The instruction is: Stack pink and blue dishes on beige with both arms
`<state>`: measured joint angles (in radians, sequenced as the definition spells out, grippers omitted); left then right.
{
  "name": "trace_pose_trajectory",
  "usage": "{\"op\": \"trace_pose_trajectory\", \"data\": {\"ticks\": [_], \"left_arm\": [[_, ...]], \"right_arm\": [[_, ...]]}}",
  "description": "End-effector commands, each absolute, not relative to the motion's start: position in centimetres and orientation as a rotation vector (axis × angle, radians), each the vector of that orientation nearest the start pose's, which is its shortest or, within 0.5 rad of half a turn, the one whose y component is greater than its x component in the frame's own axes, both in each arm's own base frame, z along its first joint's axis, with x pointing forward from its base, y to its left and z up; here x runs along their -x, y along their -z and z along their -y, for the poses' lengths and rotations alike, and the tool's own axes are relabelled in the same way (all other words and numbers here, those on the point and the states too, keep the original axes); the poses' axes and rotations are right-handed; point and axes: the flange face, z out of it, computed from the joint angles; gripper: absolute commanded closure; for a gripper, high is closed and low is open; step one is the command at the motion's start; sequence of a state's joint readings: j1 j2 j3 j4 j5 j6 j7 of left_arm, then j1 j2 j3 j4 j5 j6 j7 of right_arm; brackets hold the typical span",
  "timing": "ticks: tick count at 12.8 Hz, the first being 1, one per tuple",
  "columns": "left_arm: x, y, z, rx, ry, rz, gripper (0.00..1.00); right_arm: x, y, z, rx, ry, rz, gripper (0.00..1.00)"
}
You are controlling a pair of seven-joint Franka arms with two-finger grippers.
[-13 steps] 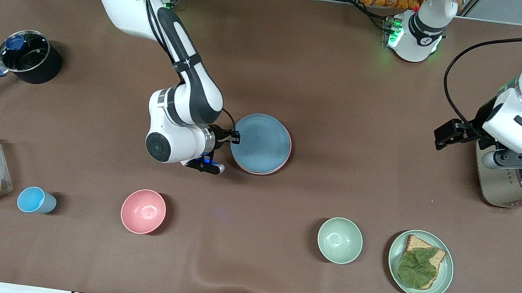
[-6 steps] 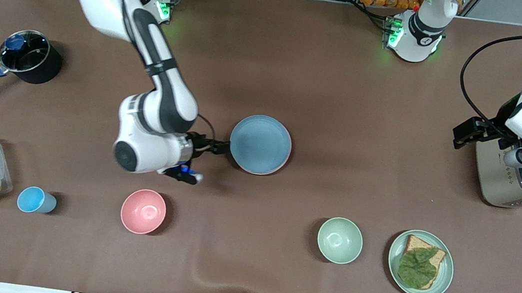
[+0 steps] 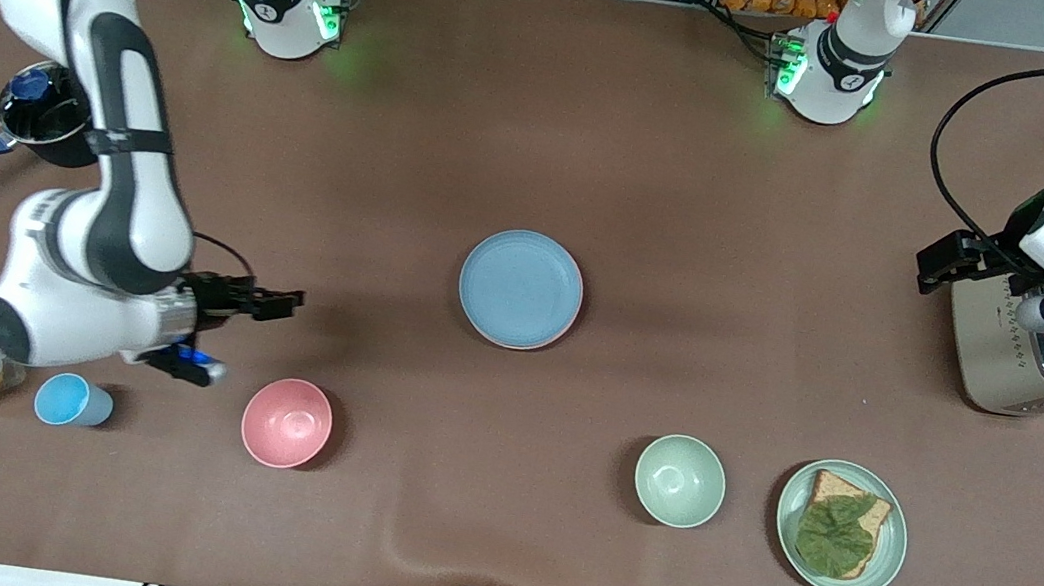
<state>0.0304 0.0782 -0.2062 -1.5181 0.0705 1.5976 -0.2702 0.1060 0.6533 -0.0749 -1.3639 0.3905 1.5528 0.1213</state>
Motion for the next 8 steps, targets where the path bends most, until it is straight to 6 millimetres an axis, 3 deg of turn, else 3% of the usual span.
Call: {"op": "trace_pose_trajectory", "data": {"ticks": [1,3,4,5,8], "left_arm": [[-56.5,-61.5,8.6,3.073,0.015,0.119,0.0],[-56.5,-61.5,8.3,3.077,0.014,0.068,0.0],[-56.6,-61.5,7.5,3.087,0.009,0.063,0.0],[-56.6,-61.5,7.3,3.101,0.003,0.05,0.0],[-56.4,-61.8,7.0,3.099,-0.009,0.055,0.0]], "right_arm": [[-66.7,-35.1,-4.0,2.874,-0.626,-0.207,0.0],[-66.5,-38.2,-2.4,2.969,-0.575,-0.193,0.0],[-66.3,-39.7,-2.7,2.997,-0.543,-0.176,0.0],[-65.6,-43.2,-2.8,3.008,-0.47,-0.171,0.0],[-61.9,-50.4,-1.3,3.105,-0.318,-0.179,0.0]]}}
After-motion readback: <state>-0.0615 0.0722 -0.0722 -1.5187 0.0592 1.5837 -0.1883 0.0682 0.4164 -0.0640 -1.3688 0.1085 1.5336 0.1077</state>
